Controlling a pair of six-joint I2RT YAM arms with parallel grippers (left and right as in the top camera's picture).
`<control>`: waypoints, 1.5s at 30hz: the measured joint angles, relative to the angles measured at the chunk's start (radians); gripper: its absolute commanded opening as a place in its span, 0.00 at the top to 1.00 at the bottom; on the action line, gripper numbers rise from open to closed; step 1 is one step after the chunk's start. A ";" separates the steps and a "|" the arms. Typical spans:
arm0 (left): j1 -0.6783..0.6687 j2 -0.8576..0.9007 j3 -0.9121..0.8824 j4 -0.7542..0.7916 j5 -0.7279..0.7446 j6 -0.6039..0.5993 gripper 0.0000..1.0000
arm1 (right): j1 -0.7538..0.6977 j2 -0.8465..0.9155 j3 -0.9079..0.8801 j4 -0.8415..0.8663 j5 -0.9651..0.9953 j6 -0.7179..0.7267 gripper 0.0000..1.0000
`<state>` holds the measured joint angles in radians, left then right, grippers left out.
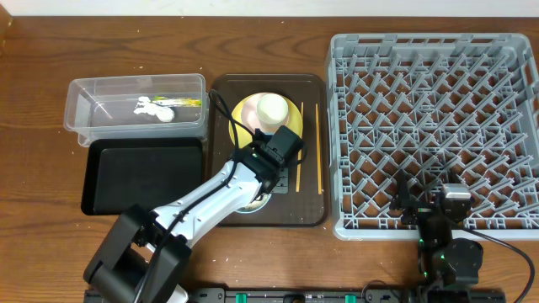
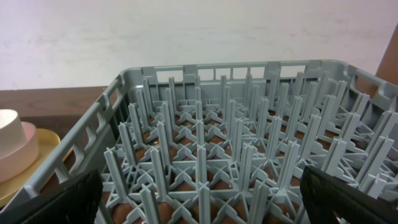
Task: Sort waste into correct bins and load items into the dishwasher rack
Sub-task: 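Reach the left gripper to the light-blue rice bowl and grasp its rim, then lift the blue bowl with the left gripper and move it over the black tray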
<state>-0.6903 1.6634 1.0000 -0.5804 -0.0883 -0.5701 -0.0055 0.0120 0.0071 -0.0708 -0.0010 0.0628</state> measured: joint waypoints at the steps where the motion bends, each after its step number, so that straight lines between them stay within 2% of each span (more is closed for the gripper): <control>1: 0.000 0.000 0.000 -0.003 -0.010 0.000 0.69 | 0.000 0.000 0.000 0.000 0.000 0.000 0.01; 8: 0.000 0.000 0.000 -0.023 -0.053 -0.003 0.70 | 0.000 0.000 0.000 0.000 0.000 0.000 0.01; 10: 0.000 0.000 0.000 -0.023 -0.052 -0.003 0.74 | 0.000 0.000 0.000 0.000 0.000 0.000 0.01; 19: 0.000 0.000 0.000 -0.058 0.086 -0.010 0.76 | 0.000 0.000 0.000 0.000 0.000 0.000 0.01; 24: 0.000 0.000 0.000 -0.060 0.112 -0.011 0.78 | 0.000 0.000 0.000 0.000 0.000 0.000 0.01; 45: -0.001 0.000 -0.013 -0.050 0.077 -0.048 0.81 | 0.000 0.000 0.000 0.000 0.000 0.000 0.01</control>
<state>-0.6910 1.6634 0.9867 -0.6304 -0.0116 -0.6178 -0.0055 0.0120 0.0071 -0.0708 -0.0010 0.0628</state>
